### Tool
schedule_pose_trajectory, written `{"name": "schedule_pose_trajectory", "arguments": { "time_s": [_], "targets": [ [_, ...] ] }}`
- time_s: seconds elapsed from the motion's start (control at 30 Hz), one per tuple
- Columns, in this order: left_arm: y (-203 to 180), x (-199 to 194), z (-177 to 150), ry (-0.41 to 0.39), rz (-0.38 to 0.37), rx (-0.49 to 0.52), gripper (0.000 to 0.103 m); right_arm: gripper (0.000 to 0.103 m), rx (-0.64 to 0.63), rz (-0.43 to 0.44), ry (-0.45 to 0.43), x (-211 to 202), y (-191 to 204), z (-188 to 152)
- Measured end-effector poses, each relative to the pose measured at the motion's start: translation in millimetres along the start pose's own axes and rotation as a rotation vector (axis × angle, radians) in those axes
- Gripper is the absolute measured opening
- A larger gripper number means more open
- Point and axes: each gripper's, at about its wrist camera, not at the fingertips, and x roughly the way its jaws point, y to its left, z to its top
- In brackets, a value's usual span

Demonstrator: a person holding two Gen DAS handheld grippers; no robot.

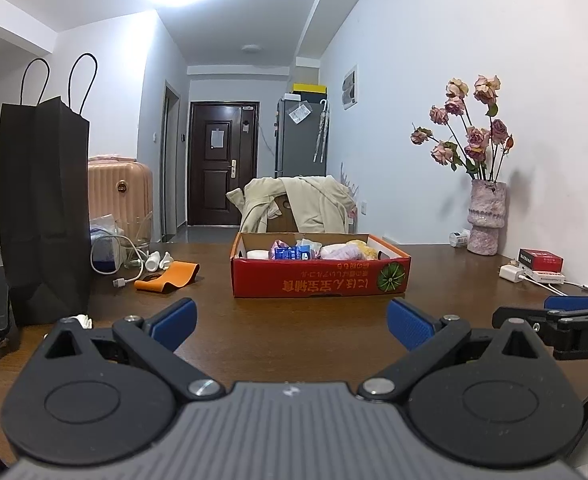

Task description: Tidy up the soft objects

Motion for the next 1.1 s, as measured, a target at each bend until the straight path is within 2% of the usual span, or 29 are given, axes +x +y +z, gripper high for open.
{"name": "schedule_pose_trajectory", "arguments": {
  "time_s": [1.1],
  "targets": [
    [0.9,-2.0,0.1,-0.010,0.008,0.003,0.103,0.103,0.000,-0.003,0.000,0.2,-3.0,-0.6]
  ]
}}
